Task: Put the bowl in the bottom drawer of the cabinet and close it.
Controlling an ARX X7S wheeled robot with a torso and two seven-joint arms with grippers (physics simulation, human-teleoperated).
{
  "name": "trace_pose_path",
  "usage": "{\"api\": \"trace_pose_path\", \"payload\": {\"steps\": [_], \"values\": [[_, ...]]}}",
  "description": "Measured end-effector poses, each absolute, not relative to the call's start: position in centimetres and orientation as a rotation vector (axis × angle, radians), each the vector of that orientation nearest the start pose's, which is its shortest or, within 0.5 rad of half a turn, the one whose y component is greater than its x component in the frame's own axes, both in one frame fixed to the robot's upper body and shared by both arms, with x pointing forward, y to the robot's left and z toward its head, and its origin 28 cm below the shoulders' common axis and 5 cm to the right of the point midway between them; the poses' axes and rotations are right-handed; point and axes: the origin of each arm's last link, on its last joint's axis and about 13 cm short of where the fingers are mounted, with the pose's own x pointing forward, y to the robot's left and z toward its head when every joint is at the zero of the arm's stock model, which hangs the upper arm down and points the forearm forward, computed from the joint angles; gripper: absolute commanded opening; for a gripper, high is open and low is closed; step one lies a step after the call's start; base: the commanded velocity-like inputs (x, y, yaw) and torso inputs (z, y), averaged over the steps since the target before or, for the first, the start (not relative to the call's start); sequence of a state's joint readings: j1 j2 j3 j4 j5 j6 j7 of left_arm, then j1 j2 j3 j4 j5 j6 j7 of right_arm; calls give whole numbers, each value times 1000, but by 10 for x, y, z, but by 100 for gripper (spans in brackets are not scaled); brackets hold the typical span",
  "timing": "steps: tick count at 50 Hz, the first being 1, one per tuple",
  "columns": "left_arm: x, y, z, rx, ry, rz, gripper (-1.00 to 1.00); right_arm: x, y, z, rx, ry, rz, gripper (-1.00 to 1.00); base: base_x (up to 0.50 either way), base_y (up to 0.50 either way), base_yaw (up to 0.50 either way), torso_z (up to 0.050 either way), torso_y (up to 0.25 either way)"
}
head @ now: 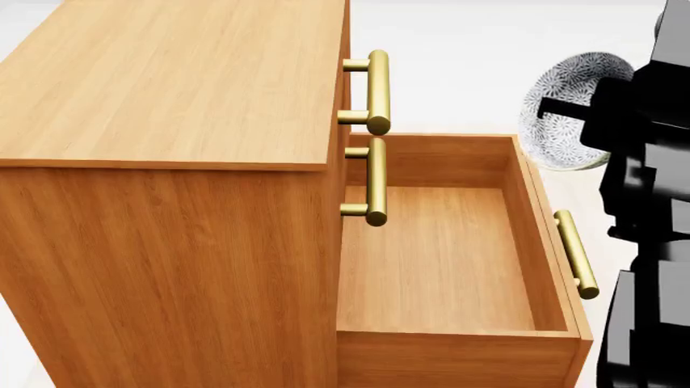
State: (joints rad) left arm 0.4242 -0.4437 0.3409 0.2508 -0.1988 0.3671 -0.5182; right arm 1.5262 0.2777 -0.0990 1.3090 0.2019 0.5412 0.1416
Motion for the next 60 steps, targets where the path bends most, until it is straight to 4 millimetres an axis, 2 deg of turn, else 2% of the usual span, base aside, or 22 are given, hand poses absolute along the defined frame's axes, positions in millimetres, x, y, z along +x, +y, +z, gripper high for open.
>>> {"api": "trace_pose_path", "payload": {"steps": [60], "values": [[99, 224, 15, 4, -77, 71, 100, 419, -174, 228, 156, 390, -203, -100, 0, 0, 0, 0, 0]]}}
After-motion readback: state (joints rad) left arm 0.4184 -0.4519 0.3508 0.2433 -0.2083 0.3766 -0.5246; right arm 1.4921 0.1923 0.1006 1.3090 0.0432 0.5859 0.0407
